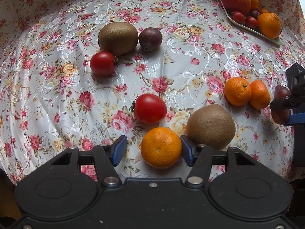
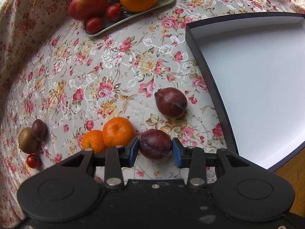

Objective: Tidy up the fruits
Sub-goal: 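Close the right tool on the dark plum while the left tool grasps the mandarin, then carry the plum in the right tool and mandarin in the left tool over the box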

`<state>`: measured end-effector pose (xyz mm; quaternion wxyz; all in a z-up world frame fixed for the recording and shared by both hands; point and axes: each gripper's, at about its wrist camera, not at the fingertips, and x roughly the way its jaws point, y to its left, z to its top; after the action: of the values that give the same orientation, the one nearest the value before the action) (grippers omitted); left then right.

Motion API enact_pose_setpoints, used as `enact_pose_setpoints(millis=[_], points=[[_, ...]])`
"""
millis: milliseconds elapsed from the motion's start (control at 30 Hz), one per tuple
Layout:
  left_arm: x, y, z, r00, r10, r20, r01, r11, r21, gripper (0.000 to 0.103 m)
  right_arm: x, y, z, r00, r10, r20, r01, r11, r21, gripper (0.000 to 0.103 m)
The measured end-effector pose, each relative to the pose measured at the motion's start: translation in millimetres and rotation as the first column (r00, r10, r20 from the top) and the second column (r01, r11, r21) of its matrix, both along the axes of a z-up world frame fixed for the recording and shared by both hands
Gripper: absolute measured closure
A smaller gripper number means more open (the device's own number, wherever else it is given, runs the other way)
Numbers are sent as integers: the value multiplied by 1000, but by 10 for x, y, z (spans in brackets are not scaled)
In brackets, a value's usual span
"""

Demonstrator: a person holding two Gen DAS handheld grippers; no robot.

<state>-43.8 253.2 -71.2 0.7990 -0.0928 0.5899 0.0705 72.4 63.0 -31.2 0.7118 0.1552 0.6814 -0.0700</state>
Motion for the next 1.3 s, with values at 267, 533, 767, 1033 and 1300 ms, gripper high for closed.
enact_pose_setpoints(millis=[267,533,767,1033,1300], points=[[9,136,53,998,57,-31,-58,998,-35,54,-2,95,197,997,42,64,-43,999,7,64],[22,299,255,994,112,15,-111,992,-59,54,-38,307,357,979,150,136,-154,988,17,64],[175,390,474,983,174,56,-170,983,-63,54,-101,415,432,966,200,167,-210,976,49,64],[392,237,747,975,207,80,-209,978,25,54,-150,462,467,957,230,179,-246,967,73,64],[522,-188,785,988,145,45,-147,987,63,54,-198,270,486,958,222,183,-234,971,50,64]])
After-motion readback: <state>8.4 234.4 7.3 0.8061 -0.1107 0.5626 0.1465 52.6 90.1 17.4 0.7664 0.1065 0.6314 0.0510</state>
